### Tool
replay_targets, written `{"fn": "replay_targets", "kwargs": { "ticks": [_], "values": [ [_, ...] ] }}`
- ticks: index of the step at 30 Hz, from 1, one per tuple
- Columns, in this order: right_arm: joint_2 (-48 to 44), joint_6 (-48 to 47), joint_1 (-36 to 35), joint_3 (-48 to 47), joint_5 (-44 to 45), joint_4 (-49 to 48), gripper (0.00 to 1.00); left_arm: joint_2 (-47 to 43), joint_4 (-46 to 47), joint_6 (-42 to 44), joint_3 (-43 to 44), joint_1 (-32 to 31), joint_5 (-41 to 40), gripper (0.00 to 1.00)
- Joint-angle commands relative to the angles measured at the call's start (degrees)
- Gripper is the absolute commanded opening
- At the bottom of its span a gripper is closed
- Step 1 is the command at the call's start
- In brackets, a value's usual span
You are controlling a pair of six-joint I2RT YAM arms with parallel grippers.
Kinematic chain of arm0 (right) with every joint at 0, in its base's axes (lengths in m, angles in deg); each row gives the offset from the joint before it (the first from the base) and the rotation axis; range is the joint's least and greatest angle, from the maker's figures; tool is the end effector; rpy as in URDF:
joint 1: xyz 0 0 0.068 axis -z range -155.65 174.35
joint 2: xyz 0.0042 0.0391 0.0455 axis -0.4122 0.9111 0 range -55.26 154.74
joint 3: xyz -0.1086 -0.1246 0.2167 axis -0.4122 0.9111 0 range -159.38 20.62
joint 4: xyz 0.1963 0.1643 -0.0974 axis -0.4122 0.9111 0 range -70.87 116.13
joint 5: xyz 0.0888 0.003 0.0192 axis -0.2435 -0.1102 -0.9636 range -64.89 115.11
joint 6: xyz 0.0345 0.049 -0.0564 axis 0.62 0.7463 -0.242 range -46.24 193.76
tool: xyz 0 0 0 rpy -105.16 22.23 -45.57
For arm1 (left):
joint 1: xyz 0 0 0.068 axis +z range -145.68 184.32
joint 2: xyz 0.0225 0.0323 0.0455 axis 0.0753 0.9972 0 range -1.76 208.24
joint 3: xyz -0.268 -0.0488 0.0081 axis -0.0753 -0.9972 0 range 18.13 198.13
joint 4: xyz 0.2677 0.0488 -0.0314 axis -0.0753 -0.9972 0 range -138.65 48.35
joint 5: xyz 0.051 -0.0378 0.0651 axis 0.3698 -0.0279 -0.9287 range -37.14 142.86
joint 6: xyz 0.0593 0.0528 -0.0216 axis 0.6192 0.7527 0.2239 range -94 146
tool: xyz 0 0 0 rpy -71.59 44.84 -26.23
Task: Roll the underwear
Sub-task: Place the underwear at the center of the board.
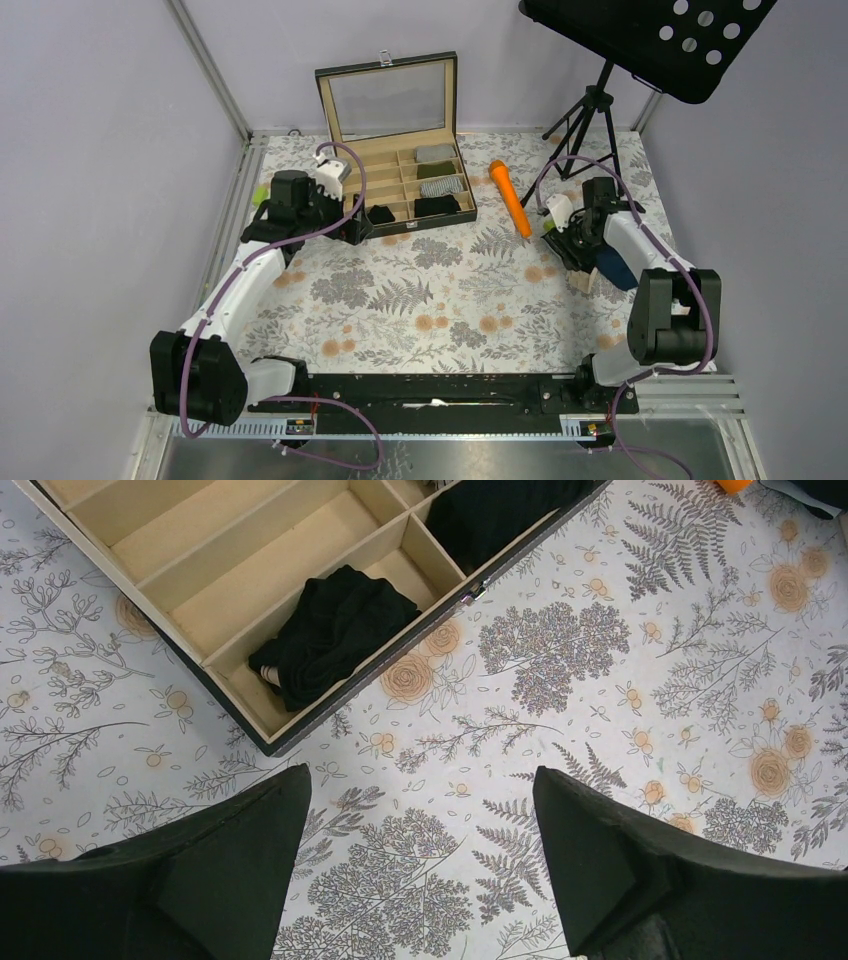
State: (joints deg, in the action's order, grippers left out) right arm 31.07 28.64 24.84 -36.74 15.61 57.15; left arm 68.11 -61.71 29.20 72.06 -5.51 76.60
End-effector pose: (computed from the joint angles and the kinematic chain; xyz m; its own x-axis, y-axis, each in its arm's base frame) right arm 0.3146 0.0092 0.1710 -0.6097 -0.6937 -0.3836 -0.6917 0.7019 -0.1698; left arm 0.2976 -0.0808 0.2659 -0.5515 0.1474 -0.8211 0.5088 0.8394 -0.1910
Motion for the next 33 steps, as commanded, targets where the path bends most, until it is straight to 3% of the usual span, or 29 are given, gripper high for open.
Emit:
{"fn": "replay_targets", "kwargs": {
  "ticks": [1, 16, 26, 29, 33],
  "values": [
    [2.27, -3.35, -0.21, -2.11, 3.33, -2.63, 0.53, -0.34, 1.69, 1.14, -0.06, -0.37, 0.69, 0.90],
    [4.70, -1.96, -0.18, 1.36, 10.47, -9.43, 0.53, 2.37, 3.44, 1.69, 1.07, -1.67, 1.22, 0.92],
    [8.42, 0.24, -0.22, 1.20, 10.66, -10.26, 0.54, 3.48, 3.72, 1.43, -0.13, -2.43, 1.58, 0.92],
    [9.00, 0.67, -0.22, 1.27, 10.15, -10.05, 0.44, 3.77, 3.45, 2.40, -0.23, -2.97, 1.02, 0.92],
    [9.60, 2.02, -0.23, 0.65, 9.67, -8.61, 0.18, 4.36, 0.56, 6.13, 0.67, -4.02, -0.28, 0.91]
  ]
}}
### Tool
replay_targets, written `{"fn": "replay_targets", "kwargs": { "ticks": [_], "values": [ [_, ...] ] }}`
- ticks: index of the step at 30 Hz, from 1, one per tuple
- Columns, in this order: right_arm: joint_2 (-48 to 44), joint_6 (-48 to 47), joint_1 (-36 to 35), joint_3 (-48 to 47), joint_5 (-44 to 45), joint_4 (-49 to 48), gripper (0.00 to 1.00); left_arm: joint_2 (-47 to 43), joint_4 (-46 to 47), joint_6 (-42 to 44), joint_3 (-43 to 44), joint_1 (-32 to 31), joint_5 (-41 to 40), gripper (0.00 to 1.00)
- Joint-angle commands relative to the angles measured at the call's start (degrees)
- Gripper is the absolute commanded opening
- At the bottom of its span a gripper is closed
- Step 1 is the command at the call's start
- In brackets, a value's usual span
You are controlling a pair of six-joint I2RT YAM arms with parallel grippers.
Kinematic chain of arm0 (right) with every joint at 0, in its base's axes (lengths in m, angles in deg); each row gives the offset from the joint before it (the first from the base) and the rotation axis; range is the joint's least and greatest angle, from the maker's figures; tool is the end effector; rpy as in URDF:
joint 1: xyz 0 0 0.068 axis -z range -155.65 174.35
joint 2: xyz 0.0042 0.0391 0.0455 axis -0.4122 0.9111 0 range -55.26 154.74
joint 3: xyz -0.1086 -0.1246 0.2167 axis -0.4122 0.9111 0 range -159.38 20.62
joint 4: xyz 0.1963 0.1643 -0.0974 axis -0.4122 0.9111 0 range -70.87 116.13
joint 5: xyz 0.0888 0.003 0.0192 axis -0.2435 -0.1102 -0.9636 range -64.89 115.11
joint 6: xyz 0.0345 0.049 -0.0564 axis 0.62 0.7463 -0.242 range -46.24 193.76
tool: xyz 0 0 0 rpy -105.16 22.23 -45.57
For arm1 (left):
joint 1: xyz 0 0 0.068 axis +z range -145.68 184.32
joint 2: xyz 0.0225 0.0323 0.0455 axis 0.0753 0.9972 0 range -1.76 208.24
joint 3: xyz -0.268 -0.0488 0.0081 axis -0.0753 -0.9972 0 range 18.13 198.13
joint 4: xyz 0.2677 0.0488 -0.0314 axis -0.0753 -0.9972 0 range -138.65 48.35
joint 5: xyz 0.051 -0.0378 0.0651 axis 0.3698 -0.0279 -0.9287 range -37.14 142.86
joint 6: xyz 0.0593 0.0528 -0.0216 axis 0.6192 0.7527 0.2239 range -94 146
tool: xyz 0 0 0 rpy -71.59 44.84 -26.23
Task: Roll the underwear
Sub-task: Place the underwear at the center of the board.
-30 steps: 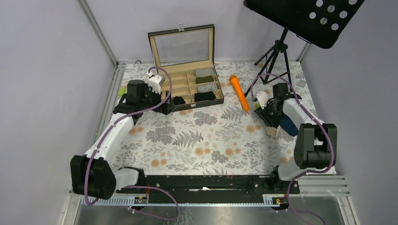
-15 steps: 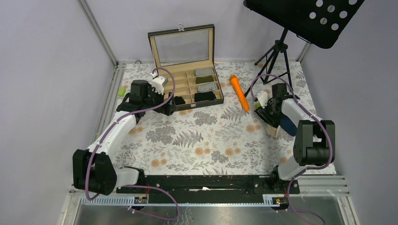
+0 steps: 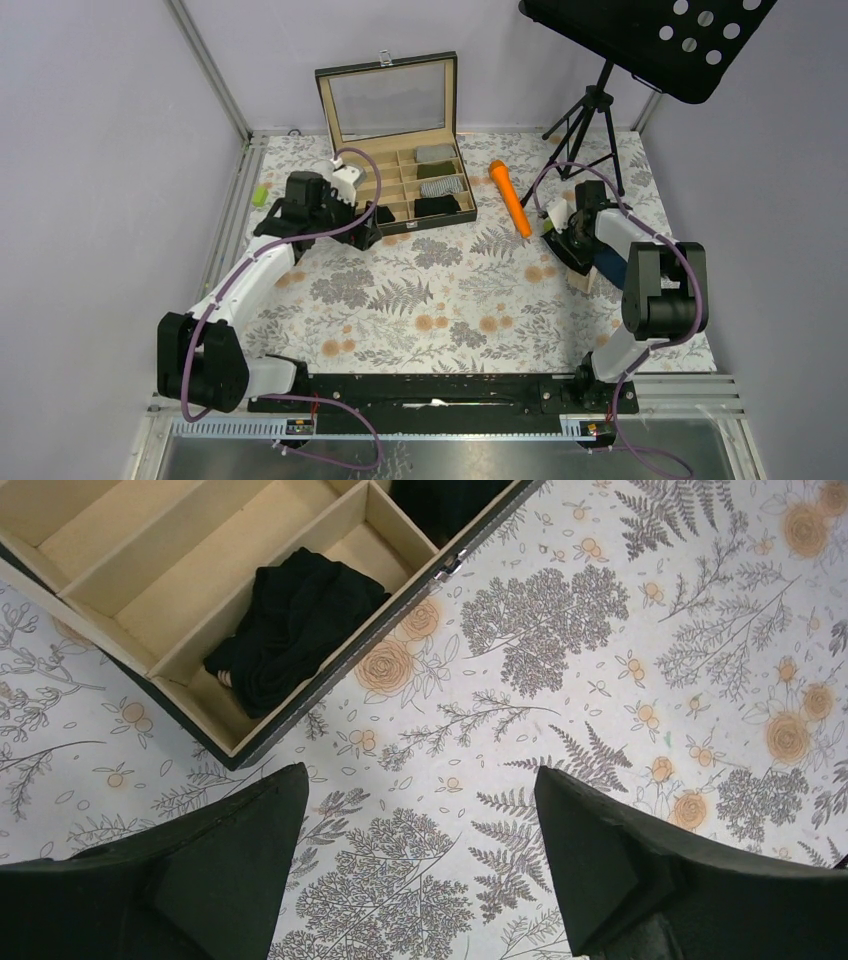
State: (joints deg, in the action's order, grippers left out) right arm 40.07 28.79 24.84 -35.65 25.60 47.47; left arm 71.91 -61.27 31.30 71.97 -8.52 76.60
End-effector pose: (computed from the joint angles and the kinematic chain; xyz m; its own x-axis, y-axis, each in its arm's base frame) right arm 0.3386 -0.0035 0.1255 -0.6615 -0.7011 -0.2664 -0.6440 0.7130 -0.2772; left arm 0.3027 -0.0985 0.2468 -0.5699 0.2166 -0.7926 0.5616 0.8068 -0.1833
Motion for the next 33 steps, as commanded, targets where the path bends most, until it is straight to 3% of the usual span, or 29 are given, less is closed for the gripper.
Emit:
{"fn": "replay_targets", "kwargs": {
  "ticks": [1, 4, 10, 14, 18, 25, 33],
  "values": [
    [0.29, 2.48, -0.23, -0.81, -1.67, 1.64, 0.13, 0.70, -0.87, 5.08, 1.19, -1.04, -0.79, 0.91],
    [-3.35, 4.03, -0.21, -3.38, -2.70, 5.60, 0.00, 0.86, -4.38, 9.58, 3.34, -1.13, -3.12, 0.91],
    [-14.61, 8.27, -0.18, -12.30, -6.29, 16.16, 0.00, 0.58, -3.00, 15.51, 5.40, -1.13, 0.87, 0.91],
    [-15.87, 12.17, -2.40, -22.68, -8.22, 26.19, 0.00, -1.50, 2.46, 12.07, 2.72, -1.41, 6.36, 0.91],
    [-16.24, 14.23, -4.64, -29.94, -15.99, 34.25, 0.00, -4.20, 6.17, 8.95, -1.80, -4.58, 9.98, 0.90],
    [-19.07, 20.29, -19.42, -34.56, -30.83, 36.29, 0.00, -10.65, 2.94, 6.95, -2.08, -6.98, 1.56, 0.91],
    [-15.08, 27.38, -31.93, -43.45, -46.28, 37.65, 0.00, -21.52, -5.89, 12.85, -6.54, -7.07, 1.13, 0.93]
  ]
}}
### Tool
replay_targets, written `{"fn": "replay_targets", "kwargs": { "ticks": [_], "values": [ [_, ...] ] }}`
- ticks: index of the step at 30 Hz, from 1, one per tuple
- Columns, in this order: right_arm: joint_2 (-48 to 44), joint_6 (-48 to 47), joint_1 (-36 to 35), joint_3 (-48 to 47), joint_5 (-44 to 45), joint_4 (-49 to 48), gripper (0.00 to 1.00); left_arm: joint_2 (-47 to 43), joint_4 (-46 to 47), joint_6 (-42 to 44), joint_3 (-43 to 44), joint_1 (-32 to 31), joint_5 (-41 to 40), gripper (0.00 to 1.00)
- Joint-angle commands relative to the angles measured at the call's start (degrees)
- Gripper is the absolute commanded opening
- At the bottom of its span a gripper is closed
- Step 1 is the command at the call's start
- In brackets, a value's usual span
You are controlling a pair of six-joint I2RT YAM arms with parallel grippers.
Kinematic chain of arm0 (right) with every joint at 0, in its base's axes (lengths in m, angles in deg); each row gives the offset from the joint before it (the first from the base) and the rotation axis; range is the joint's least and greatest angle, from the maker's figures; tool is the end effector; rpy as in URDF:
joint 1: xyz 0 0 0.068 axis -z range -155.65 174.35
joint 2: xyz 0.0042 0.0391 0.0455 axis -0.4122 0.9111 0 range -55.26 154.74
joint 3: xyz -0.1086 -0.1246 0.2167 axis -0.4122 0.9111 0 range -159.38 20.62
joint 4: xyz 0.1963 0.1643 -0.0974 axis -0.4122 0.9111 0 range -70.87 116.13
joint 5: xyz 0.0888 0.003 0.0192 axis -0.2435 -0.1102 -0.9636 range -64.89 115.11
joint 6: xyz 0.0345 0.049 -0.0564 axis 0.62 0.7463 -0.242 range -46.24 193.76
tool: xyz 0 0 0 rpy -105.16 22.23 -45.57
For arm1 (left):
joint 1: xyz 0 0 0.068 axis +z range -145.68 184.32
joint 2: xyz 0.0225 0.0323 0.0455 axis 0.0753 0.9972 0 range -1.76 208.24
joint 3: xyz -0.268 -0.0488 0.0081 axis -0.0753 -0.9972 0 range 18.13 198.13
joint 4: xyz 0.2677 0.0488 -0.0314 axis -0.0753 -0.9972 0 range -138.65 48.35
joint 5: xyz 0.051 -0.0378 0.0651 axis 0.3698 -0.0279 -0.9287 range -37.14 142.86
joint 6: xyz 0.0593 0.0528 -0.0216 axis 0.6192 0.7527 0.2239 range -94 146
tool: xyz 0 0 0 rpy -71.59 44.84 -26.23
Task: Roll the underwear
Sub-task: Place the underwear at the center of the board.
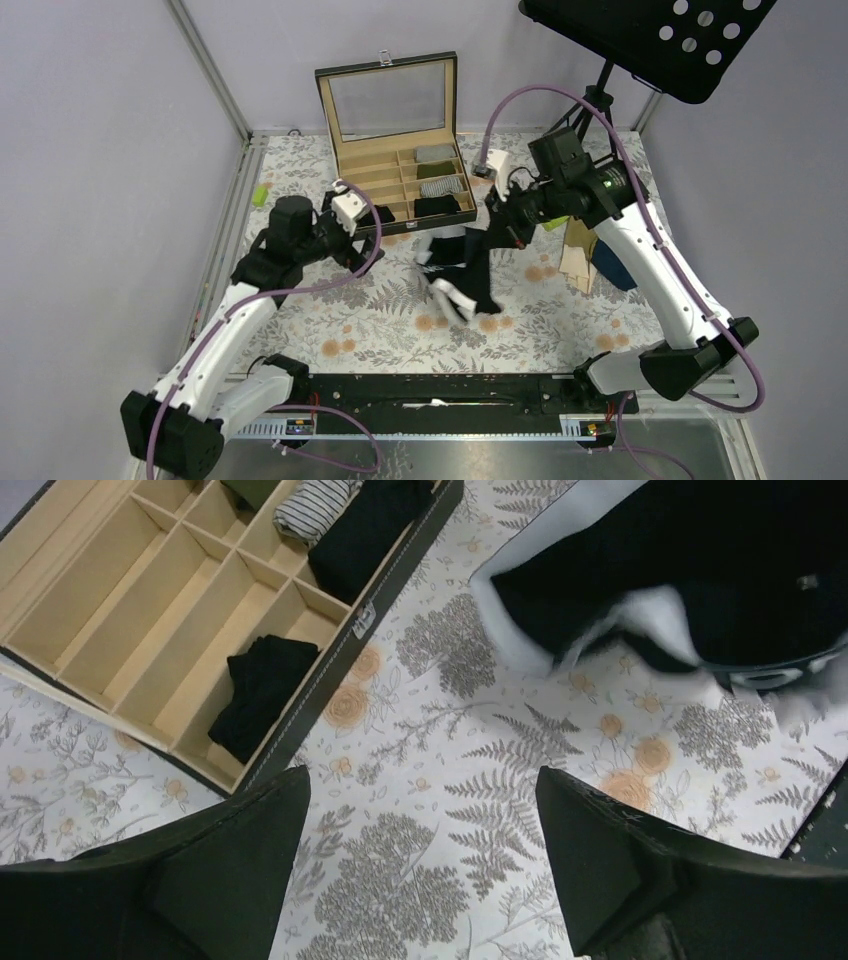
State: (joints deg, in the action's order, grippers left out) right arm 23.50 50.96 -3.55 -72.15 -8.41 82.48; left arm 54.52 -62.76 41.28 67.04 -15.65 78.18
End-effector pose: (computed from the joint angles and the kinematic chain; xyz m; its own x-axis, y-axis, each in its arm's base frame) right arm 0.2392 0.1714 0.3914 -0.3435 -0.5474 -0.7631 -0.9126 0.3864 0.1336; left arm 0.2334 -0.1173 0.2931 -0.2577 0.3471 -0.9017 0.7567 0.6528 0.0350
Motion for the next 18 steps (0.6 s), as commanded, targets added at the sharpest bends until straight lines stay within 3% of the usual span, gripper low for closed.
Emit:
{"fn": "replay_targets", "kwargs": {
  "ticks": [1, 5, 8, 9, 10, 11, 14, 15, 18],
  "values": [
    [1.83, 6.33, -3.48, -7.01, -13.72, 3.18, 0.00, -5.04, -5.30, 3.33, -1.80, 0.03, 0.41, 0.94],
    [-0.96, 2.40, -0.59, 3.70, -9.71, 1.32, 0.00, -6.06, -5.23, 3.22, -2.75, -0.04, 3.24, 0.95],
    [-1.45, 2.45, 13.46, 16.06, -10.11, -5.69, 0.00, -2.59, -3.96, 0.54, -1.94, -0.70, 3.86, 0.95],
    [0.26, 3.28, 18.35, 18.46, -10.28, -7.86, 0.10, -1.10, -3.79, -0.27, -1.44, -0.95, 3.98, 0.95],
    [3.53, 4.60, 22.31, 19.58, -10.18, -9.42, 0.30, 0.26, -3.62, -0.87, -1.08, -1.09, 4.21, 0.94],
    [6.43, 6.52, 25.17, 19.28, -10.52, -9.80, 0.42, 1.64, -3.38, -1.37, -0.78, -1.24, 4.35, 0.94],
    [9.45, 10.18, 27.06, 16.86, -13.41, -9.31, 0.88, 5.13, -3.38, -0.93, -0.48, -1.80, 4.31, 0.93],
    [7.94, 11.31, 27.10, 17.67, -13.71, -11.09, 0.96, 6.02, -3.64, -0.51, -0.50, -1.89, 4.55, 0.92],
    [1.51, 11.44, 27.02, 22.20, -11.37, -15.66, 0.99, 8.45, -4.21, 0.05, -0.85, -2.08, 6.42, 0.90]
  ]
}}
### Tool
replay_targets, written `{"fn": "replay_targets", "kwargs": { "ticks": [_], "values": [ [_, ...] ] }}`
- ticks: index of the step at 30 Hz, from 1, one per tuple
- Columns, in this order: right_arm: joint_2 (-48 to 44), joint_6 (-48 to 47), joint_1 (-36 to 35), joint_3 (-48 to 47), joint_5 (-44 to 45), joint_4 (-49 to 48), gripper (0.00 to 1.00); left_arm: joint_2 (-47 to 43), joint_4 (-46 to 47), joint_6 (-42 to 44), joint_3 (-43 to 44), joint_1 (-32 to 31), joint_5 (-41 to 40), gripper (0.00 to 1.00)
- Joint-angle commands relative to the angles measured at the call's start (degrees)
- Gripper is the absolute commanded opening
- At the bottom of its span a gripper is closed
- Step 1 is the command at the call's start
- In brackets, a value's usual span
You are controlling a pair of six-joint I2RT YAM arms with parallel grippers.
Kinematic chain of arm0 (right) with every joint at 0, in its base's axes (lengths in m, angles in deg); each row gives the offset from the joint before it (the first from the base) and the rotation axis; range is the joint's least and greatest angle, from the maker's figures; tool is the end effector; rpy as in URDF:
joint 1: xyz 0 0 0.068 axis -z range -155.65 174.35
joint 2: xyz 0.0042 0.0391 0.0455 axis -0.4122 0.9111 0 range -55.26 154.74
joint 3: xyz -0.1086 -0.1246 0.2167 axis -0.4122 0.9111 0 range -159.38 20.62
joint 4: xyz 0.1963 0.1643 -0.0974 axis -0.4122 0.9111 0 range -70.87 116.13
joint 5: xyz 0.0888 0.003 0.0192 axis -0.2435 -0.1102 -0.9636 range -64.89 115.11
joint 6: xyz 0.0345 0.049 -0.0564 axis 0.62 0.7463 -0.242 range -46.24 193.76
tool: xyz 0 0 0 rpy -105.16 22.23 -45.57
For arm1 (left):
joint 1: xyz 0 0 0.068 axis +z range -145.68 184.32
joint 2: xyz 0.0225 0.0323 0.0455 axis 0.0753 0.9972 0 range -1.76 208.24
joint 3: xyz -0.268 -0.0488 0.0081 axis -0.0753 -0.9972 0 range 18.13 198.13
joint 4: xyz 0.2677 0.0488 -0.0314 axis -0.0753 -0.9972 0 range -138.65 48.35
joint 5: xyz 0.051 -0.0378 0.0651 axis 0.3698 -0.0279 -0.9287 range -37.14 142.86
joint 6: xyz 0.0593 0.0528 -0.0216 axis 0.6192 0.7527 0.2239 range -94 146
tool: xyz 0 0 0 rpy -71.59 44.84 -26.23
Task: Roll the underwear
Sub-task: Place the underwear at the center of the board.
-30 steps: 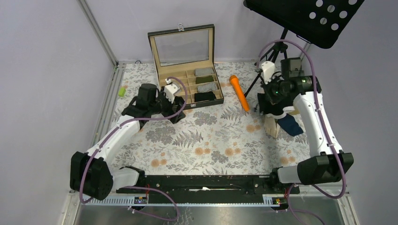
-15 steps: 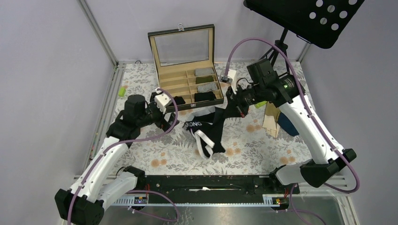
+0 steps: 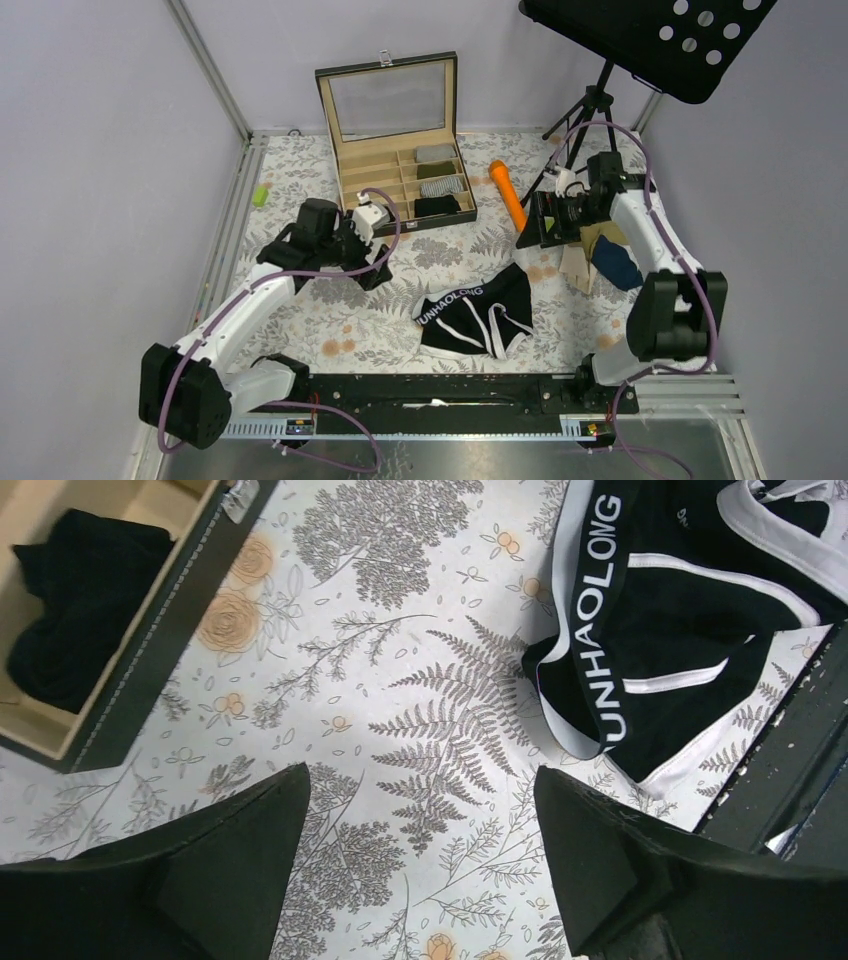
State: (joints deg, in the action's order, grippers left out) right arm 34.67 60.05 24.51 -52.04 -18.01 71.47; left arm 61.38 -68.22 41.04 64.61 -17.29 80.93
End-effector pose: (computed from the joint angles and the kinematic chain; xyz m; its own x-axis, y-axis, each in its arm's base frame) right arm 0.3281 0.0481 0.2395 -0.8546 -0.1706 -0.4905 -0.4516 0.7104 0.5399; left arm 0.2345 -0.1290 0.2383 -0.4478 0.4237 -0.7874 0.7869 0.6048 -0.1221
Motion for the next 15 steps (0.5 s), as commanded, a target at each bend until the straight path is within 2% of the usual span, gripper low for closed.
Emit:
{"fn": "replay_targets", "kwargs": {
  "ticks": [1, 4, 7, 9, 12, 15],
  "values": [
    [-11.48, 1.13, -1.04, 3.63, -0.42, -4.81, 0.98, 2.37, 1.25, 0.39, 1.45, -0.64, 4.54, 0.89],
    [-14.76, 1.19, -1.28, 9.10, 5.76, -5.47, 0.93, 5.76, 1.41, -0.38, 1.69, -1.72, 5.42, 0.83],
    [-14.44, 2.35, -1.59, 13.20, 8.91, -6.13, 0.84, 9.13, 3.35, -2.17, 2.27, -3.06, 5.79, 0.78],
    [-13.82, 2.29, -1.88, 15.00, 9.17, -7.17, 0.73, 11.28, 4.92, -3.34, 2.65, -4.19, 5.50, 0.76],
    [-12.02, 1.98, -3.36, 14.62, 10.18, -8.26, 0.47, 14.24, 5.70, -4.51, 3.82, -5.66, 5.43, 0.75],
    [-9.68, 0.36, -6.79, 13.00, 11.76, -8.79, 0.40, 16.84, 5.65, -5.74, 4.86, -6.17, 5.51, 0.75]
  ]
}}
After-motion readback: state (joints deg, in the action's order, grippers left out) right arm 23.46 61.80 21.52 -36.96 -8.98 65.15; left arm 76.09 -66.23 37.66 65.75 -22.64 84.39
